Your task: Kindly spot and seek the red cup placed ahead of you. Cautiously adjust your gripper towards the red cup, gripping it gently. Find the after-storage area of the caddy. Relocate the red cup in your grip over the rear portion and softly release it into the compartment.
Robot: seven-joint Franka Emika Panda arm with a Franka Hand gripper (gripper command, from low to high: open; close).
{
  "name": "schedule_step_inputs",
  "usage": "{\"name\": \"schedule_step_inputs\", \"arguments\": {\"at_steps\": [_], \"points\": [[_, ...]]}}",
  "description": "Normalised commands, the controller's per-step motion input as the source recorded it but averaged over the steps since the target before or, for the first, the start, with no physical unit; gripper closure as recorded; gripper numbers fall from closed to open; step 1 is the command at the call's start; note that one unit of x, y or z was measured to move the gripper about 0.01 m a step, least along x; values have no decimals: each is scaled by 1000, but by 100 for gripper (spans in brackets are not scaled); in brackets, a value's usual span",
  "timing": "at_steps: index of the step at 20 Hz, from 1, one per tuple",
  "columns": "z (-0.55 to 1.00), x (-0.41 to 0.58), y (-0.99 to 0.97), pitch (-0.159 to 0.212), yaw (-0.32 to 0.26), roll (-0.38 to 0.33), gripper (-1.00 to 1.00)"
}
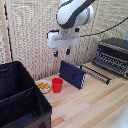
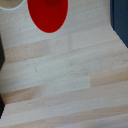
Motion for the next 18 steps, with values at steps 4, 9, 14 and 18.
{"name": "schedule_step_inputs", "arguments": {"at_steps": [4, 9, 14, 18], "points": [[-439, 146, -129, -14, 20, -1, -100], [-467, 92, -122, -8, 16, 0, -100], [-398, 28, -83, 1, 4, -1, -100], [-472, -33, -26, 14, 0, -17, -100]]}}
